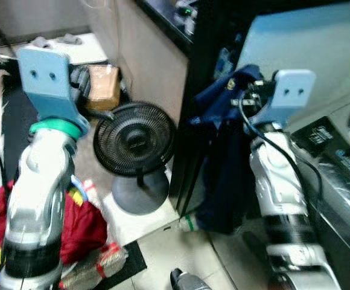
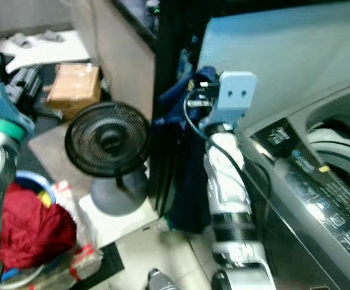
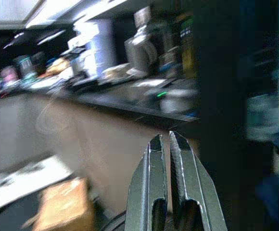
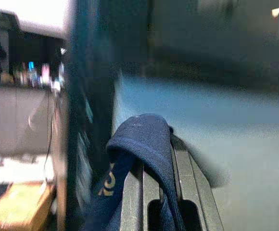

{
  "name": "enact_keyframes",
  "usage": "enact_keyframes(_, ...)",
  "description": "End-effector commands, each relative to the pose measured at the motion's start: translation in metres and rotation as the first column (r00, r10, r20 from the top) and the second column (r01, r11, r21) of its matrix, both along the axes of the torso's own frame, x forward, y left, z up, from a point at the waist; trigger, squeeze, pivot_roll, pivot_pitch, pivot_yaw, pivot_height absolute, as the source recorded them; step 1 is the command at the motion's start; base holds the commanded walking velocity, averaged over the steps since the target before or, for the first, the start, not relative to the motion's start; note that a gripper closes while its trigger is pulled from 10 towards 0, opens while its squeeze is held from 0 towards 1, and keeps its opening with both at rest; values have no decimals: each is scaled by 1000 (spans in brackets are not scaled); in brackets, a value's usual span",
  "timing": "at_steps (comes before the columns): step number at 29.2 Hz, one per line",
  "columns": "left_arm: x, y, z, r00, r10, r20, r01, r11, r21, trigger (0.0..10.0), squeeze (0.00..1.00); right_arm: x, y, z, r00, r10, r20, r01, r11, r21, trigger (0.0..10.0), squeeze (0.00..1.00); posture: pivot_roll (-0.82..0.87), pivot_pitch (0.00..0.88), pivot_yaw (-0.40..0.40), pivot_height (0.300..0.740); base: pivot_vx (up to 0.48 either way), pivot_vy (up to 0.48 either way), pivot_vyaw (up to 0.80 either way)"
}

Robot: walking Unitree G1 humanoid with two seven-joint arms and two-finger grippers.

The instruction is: Clothes washing

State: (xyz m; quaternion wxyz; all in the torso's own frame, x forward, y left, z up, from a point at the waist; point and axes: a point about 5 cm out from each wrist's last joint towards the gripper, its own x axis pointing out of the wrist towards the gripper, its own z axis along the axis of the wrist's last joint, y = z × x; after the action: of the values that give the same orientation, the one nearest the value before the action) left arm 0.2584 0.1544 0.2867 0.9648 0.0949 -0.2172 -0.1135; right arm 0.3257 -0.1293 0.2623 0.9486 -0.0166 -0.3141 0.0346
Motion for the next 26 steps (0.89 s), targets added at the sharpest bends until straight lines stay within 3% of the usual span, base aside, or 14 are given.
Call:
enact_keyframes(1, -3, -1, -5, 999, -13, -31, 13, 1000, 3, 10000, 0, -5, 7, 1, 1000, 24, 17, -24, 999, -23, 10000, 0, 100, 0, 1, 740, 0, 0, -781)
enact_keyframes(3, -6, -5, -15, 997, -28, -69, 28, 1000, 8, 10000, 0, -9, 15, 2, 998, 45, 32, -44, 998, -36, 10000, 0, 98, 0, 1, 740, 0, 0, -781)
enact_keyframes(7, -6, -7, -15, 998, -31, -58, 33, 999, 24, 10000, 0, -10, 18, 4, 998, 50, 47, -48, 998, -45, 10000, 0, 97, 0, 2, 740, 0, 0, -775)
enact_keyframes(10, 10, 2, 23, 996, 19, 83, -19, 1000, 2, 10000, 0, -9, 20, 23, 992, 33, 119, -26, 998, -56, 10000, 0, 96, 0, 4, 740, 0, 0, -756)
enact_keyframes(12, 14, 4, 33, 993, 29, 118, -28, 1000, -13, 10000, 0, -9, 21, 28, 990, 32, 136, -24, 998, -55, 10000, 0, 98, 0, 2, 740, 0, 0, -753)
enact_keyframes(14, 14, 4, 33, 993, 29, 118, -28, 1000, -13, 10000, 0, -9, 21, 28, 990, 32, 136, -24, 998, -55, 10000, 0, 98, 0, 2, 740, 0, 0, -750)
enact_keyframes(18, 28, -1, 48, 985, 34, 167, -25, 998, -57, 10000, 0, -5, 26, 40, 985, 45, 165, -38, 998, -42, 10000, 0, 74, 0, 12, 740, 0, 0, -753)
enact_keyframes(19, 38, -10, 58, 982, 1, 191, 15, 996, -83, 10000, 0, -2, 29, 56, 978, 56, 201, -53, 998, -18, 10000, 0, 65, 0, 20, 740, 0, 0, -756)
enact_keyframes(26, 41, -11, 62, 981, -3, 192, 20, 996, -85, 10000, 0, -2, 28, 62, 976, 52, 214, -52, 999, -4, 10000, 0, 63, 0, 24, 740, 0, 0, -754)
